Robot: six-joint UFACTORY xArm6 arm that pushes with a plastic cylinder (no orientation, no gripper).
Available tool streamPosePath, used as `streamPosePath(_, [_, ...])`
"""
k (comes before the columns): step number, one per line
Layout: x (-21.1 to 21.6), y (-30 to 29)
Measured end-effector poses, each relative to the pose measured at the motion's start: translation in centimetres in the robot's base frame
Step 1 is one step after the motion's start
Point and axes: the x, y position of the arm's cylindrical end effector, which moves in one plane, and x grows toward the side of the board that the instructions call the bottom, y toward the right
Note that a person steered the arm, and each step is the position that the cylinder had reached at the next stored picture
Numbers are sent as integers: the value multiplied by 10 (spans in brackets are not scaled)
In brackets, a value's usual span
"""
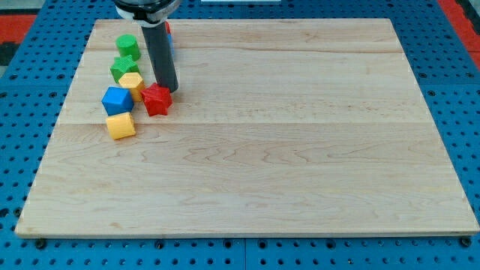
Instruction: Move the red star to the right of the blue cube
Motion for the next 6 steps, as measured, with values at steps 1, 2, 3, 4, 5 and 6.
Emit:
streamPosePath(1, [8, 13])
streamPosePath(2, [27, 61])
streamPosePath(3, [22, 60])
streamPosePath(4, [7, 29])
streamPosePath(5, [-12, 0])
streamPosePath(6, [-17, -26])
